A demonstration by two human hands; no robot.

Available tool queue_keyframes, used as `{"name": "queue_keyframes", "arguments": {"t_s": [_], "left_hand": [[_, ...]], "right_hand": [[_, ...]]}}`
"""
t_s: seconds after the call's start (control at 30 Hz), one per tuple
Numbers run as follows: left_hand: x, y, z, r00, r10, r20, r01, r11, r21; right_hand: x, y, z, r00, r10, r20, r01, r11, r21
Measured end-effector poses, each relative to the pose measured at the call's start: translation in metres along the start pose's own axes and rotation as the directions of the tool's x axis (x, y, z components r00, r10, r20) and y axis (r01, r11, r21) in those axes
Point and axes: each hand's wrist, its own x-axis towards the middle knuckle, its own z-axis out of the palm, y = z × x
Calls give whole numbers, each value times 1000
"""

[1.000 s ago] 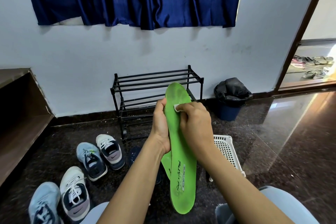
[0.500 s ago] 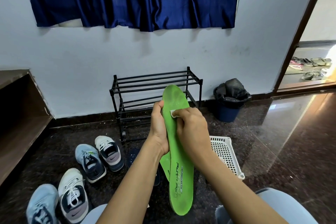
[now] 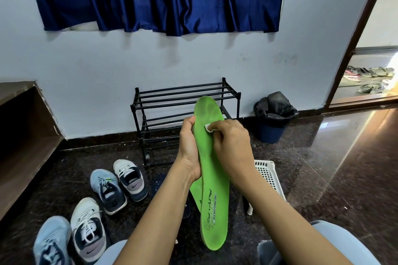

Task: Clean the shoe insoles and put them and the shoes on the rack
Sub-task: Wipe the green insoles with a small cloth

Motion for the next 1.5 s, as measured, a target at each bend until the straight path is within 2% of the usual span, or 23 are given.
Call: {"name": "queue_keyframes", "arguments": {"t_s": [0.13,0.37,0.57,0.77,0.93,1.17,1.37,1.5], "left_hand": [[-3,-2,4,999,-33,8,33,999,23],[-3,0,-1,1000,1,-15,-1,999,32],[-6,-4,4,1000,-25,-2,25,998,59],[-4,-1,2,1000,-9,-25,10,999,36],[-7,-4,7,999,-41,15,40,998,43],[-5,-1,2,1000,-24,-9,24,999,25],[-10,-4,10,998,-48,27,47,997,56],[-9,-2,9,999,-39,-5,39,999,36]], "right_hand": [[3,5,-2,998,50,-27,-50,999,-1],[-6,1,1,1000,0,30,0,1000,-3],[0,9,-3,997,71,-10,-71,997,-12],[-7,5,1,1000,9,21,-8,1000,-30],[2,12,-5,996,76,-37,-77,997,-13],[-8,5,-3,1000,6,5,-6,1000,-27],[4,14,-9,994,95,-56,-96,995,-6],[-10,5,-5,999,22,-29,-22,1000,-18]]}}
